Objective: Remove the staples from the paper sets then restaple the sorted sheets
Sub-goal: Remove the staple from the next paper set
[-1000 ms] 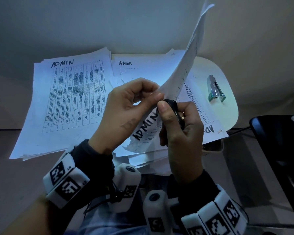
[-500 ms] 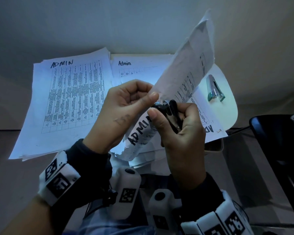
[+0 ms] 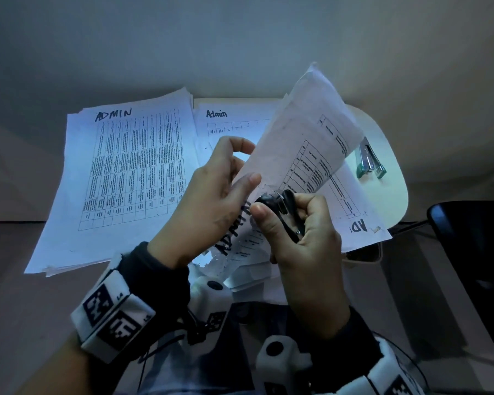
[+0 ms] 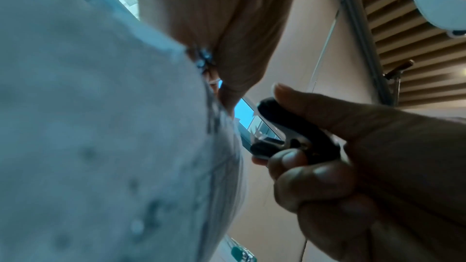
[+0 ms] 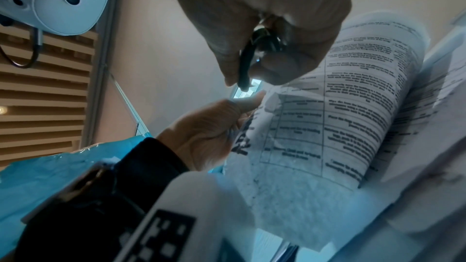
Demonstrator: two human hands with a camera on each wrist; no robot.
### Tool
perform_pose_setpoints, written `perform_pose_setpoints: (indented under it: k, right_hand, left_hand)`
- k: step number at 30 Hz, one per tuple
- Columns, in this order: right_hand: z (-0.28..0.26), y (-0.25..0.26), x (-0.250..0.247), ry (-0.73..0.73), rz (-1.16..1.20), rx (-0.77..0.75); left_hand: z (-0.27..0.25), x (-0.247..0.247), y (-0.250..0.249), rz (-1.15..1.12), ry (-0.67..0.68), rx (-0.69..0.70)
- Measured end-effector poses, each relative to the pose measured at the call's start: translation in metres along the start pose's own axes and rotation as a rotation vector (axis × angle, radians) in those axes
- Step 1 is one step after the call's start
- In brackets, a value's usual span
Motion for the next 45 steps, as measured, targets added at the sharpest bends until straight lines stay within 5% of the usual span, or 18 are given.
perform_pose_setpoints:
  k: [10, 25, 34, 45]
  right_hand:
    - [0.002, -0.005, -0.003, -0.014, -0.040, -0.004]
    - [0.019, -0.008, -0.011, -0.010, 0.087, 0.082]
    - [0.023, 0.005, -0.012, -0.145, -0.039, 0.032]
    - [0.021, 0.013, -0.014, -0.077, 0.027, 0.087]
  left_hand:
    - [-0.002, -0.001, 0.013, -0.175, 0.095, -0.165]
    - [-0.007, 0.000, 0.009, -0.283, 0.014, -0.148]
    - [-0.011, -0.001, -0.006, -0.158, -0.047, -0.058]
    - [-0.018, 0.003, -0.016, -0.105, -0.059, -0.024]
Point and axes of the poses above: each hand's wrist, its own z-axis towards the middle knuckle, its own x-axis out of the palm, y = z × x, the point moved 7 cm from there along z, towards the middle knuckle, and after that the axes turned 7 degrees about -z, right-handed, at the moved point
